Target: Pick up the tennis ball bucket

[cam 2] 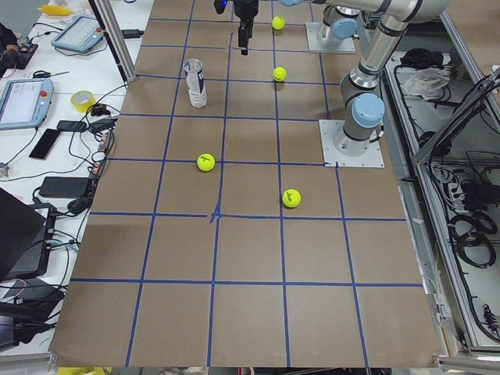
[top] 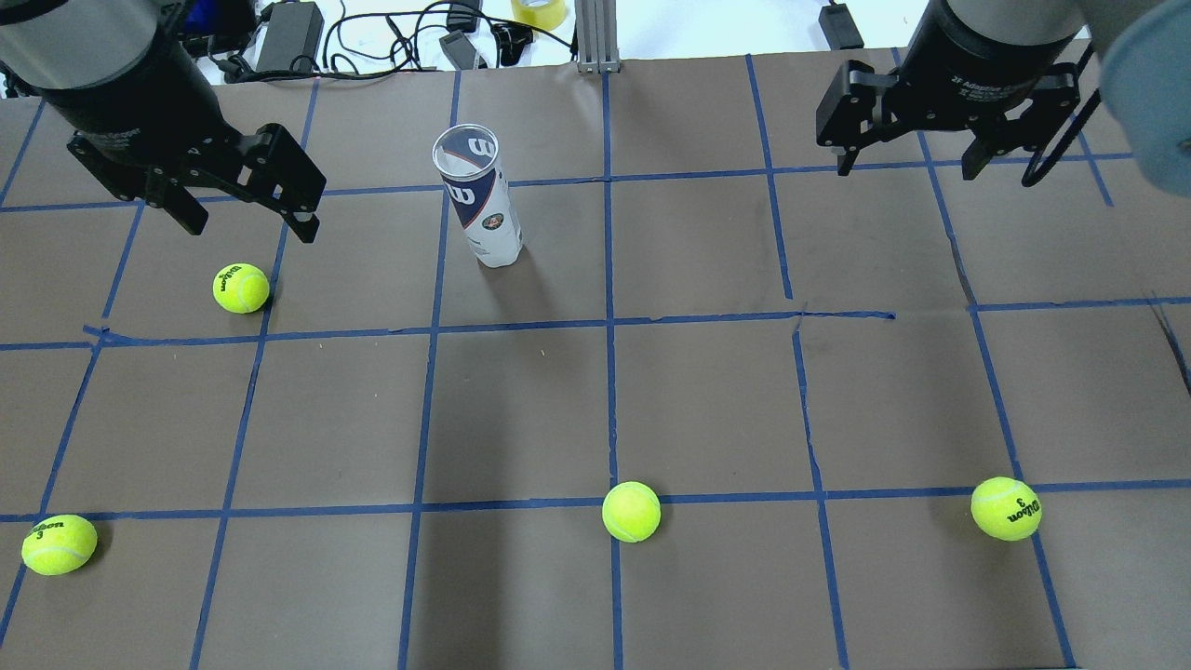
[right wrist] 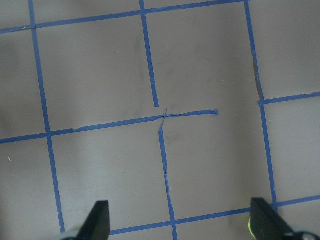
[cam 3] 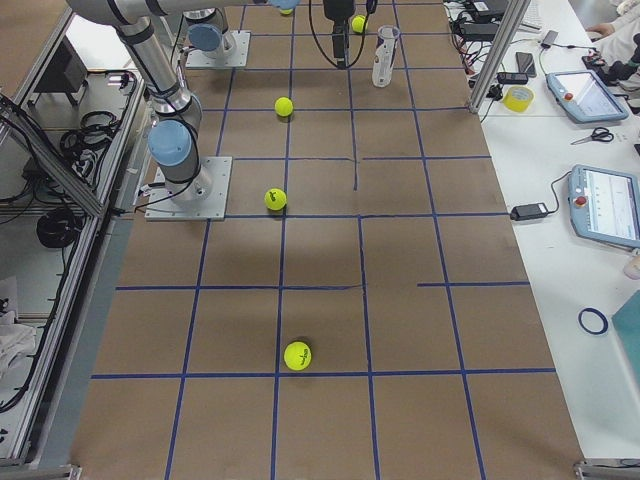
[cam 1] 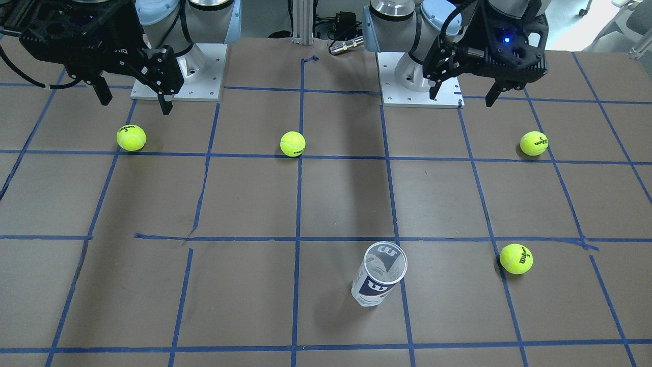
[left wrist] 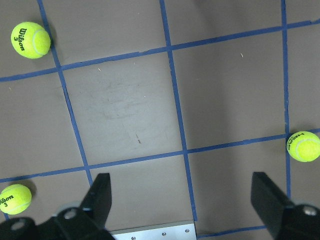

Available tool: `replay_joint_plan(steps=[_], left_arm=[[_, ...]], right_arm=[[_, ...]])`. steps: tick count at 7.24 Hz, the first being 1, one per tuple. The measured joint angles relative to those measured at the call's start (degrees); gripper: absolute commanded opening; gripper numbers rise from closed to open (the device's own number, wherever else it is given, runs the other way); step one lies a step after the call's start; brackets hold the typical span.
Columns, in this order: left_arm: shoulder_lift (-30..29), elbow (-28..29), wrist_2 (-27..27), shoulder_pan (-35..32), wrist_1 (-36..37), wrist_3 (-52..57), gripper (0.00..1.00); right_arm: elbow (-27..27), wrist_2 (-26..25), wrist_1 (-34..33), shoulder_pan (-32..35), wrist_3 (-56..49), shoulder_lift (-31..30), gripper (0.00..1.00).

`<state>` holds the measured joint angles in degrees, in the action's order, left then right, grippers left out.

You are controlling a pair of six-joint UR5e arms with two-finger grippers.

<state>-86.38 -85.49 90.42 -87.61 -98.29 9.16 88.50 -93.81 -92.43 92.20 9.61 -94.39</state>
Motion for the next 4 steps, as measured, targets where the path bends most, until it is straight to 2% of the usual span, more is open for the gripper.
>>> replay_joint_plan(steps=[4], left_arm=[[-0.3, -1.2, 0.4, 0.0, 4.0, -2.2, 1.00]], right_arm=[[-0.2, 1.2, 1.6, 0.6, -2.2, -0.5, 1.00]])
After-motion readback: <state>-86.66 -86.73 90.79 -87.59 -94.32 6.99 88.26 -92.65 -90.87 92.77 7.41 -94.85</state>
